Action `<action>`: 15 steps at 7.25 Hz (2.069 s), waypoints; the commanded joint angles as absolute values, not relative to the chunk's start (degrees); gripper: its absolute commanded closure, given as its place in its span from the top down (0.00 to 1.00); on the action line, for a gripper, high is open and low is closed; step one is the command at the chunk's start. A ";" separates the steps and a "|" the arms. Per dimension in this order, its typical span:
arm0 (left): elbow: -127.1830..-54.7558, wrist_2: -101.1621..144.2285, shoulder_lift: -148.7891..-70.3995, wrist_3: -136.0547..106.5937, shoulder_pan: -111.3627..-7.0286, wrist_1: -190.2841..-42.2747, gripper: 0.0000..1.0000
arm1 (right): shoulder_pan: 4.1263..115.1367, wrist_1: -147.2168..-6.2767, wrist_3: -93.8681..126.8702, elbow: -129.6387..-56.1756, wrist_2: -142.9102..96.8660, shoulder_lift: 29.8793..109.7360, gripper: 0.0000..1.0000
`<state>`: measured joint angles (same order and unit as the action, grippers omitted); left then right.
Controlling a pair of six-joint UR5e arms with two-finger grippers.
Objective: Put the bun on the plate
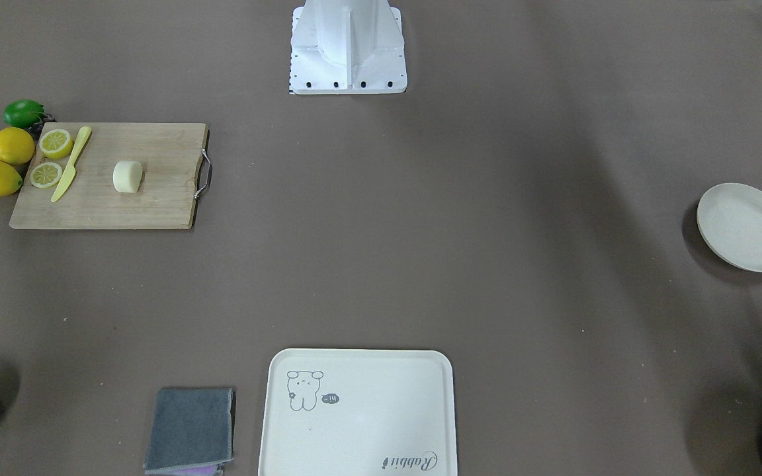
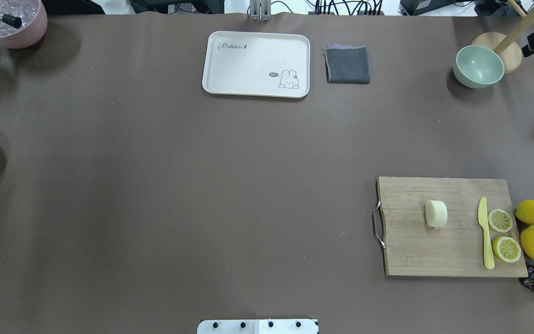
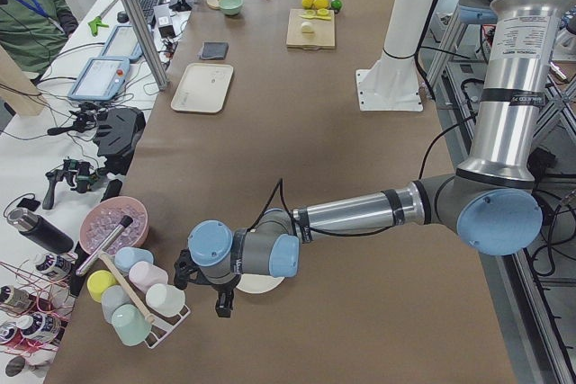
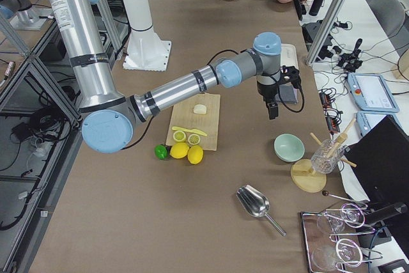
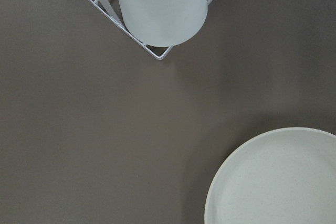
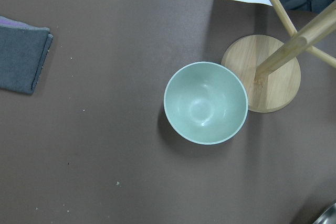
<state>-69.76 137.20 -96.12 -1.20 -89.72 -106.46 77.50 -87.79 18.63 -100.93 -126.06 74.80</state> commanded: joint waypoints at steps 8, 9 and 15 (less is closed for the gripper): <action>-63.02 140.45 -96.77 5.27 -81.40 -110.65 0.85 | 76.47 -87.80 18.63 -102.83 -124.37 74.80 1.00; -62.15 140.36 -96.85 5.27 -81.30 -110.65 0.86 | 75.86 -87.72 18.63 -103.01 -123.32 74.71 1.00; -60.38 140.10 -96.94 5.27 -79.19 -111.18 0.76 | 73.22 -87.80 18.72 -102.83 -120.76 72.60 1.00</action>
